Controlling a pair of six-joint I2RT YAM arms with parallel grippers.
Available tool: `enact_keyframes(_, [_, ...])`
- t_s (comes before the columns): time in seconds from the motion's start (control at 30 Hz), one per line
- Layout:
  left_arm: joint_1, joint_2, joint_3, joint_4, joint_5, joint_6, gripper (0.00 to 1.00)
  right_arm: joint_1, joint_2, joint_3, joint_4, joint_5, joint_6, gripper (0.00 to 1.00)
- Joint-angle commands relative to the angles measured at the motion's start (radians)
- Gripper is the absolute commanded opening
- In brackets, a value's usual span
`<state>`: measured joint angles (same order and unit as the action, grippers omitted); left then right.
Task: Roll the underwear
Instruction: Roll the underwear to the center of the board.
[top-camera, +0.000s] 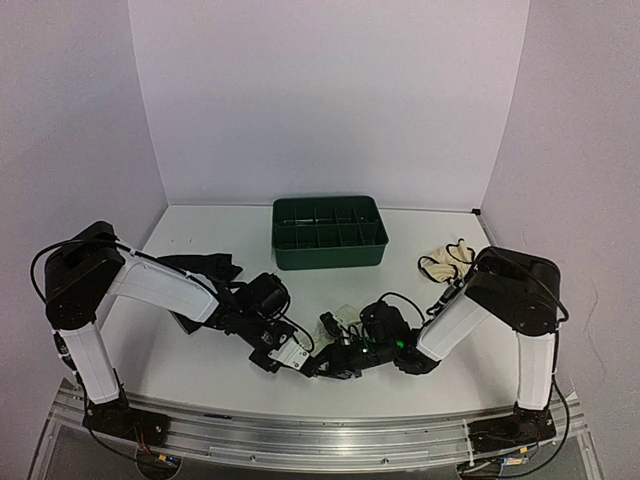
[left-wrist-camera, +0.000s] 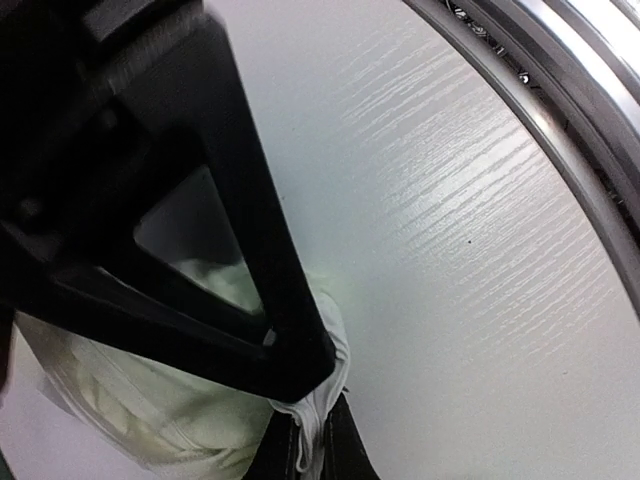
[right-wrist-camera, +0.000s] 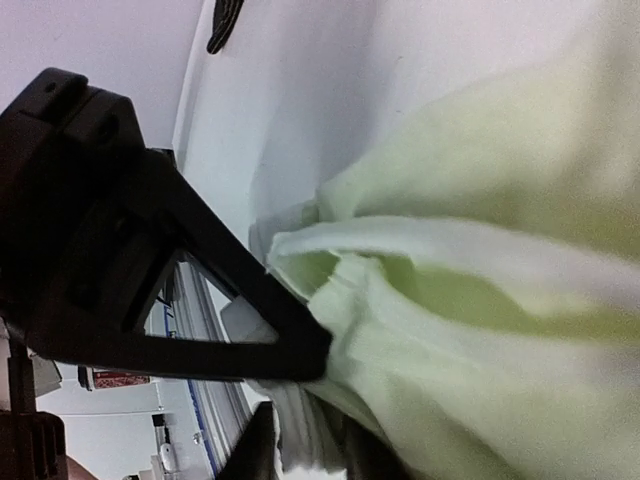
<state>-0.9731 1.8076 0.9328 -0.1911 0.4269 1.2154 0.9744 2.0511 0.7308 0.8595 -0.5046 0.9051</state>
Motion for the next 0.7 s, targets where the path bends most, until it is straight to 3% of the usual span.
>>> enact_keyframes(0.0, [0.002,0.065,0.157,-0.231,-0.029,-0.209,0.0,-0.036,-0.17,-0.028,-0.237,0.126,-0.041,0.37])
enact_keyframes(0.13, [0.006,0.12,0.243,-0.387,0.048,-0.357,0.0,-0.045,-0.313,-0.028,-0.475,0.233,-0.089,0.49])
enact_keyframes(0.37, [0.006,0.125,0.251,-0.415,0.121,-0.463,0.0,-0.056,-0.433,0.067,-0.904,0.506,-0.087,0.5])
enact_keyframes(0.47, [0.007,0.137,0.281,-0.424,0.146,-0.486,0.0,-0.056,-0.401,0.117,-0.945,0.582,-0.079,0.45])
enact_keyframes(0.67, [0.041,0.179,0.339,-0.478,0.292,-0.605,0.0,-0.056,-0.282,0.246,-0.938,0.519,-0.182,0.42])
